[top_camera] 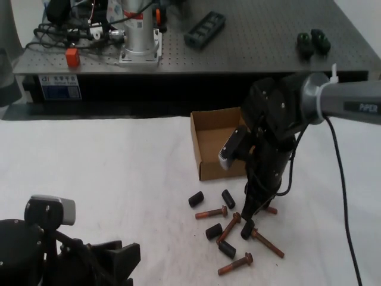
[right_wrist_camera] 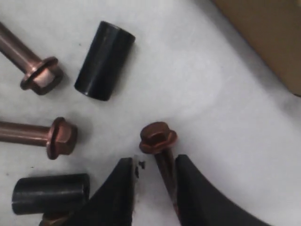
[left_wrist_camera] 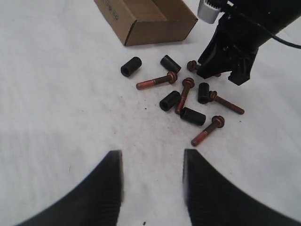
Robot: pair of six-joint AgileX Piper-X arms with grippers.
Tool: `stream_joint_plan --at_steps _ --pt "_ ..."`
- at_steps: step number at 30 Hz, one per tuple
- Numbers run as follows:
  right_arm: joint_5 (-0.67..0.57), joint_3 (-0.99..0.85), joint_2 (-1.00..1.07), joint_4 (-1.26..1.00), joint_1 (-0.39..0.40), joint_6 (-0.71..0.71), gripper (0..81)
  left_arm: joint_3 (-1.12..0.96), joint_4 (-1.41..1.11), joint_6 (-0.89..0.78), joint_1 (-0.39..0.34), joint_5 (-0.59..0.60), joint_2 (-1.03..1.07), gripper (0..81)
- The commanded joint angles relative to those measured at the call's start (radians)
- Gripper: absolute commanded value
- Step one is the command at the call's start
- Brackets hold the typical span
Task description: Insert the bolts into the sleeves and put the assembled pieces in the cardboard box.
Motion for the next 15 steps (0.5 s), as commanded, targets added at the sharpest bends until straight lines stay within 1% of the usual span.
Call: stream_joint_plan --at_steps 1,4,6,8,10,12,15 --pt "0.016 -0.017 0.022 -0.02 0.0 -0.016 22.5 -0.013 -0.006 0.005 -0.002 0.005 0.0 30.3" --pt "0.038 -0.018 0.044 -0.038 0.0 -0.019 22.0 -0.013 -0.006 0.005 -0.002 0.005 0.0 30.3" --pt "0.045 -0.018 0.054 -0.044 0.0 -0.024 19.1 -0.013 -0.006 0.009 -0.002 0.005 0.0 30.3" --pt "0.045 -0.018 0.059 -0.044 0.0 -0.024 12.9 -0.013 -0.006 0.011 -0.002 0.021 0.0 30.3" --pt "0.045 -0.018 0.059 -0.044 0.0 -0.024 2.3 -0.013 -0.006 0.039 -0.002 0.057 0.0 30.3" --pt "0.045 -0.018 0.049 -0.041 0.0 -0.02 2.9 -0.013 -0.006 0.064 -0.002 0.099 0.0 30.3" --pt "0.04 -0.018 0.012 -0.044 -0.017 0.044 2.9 -0.035 -0.002 0.082 -0.002 0.119 0.034 30.3"
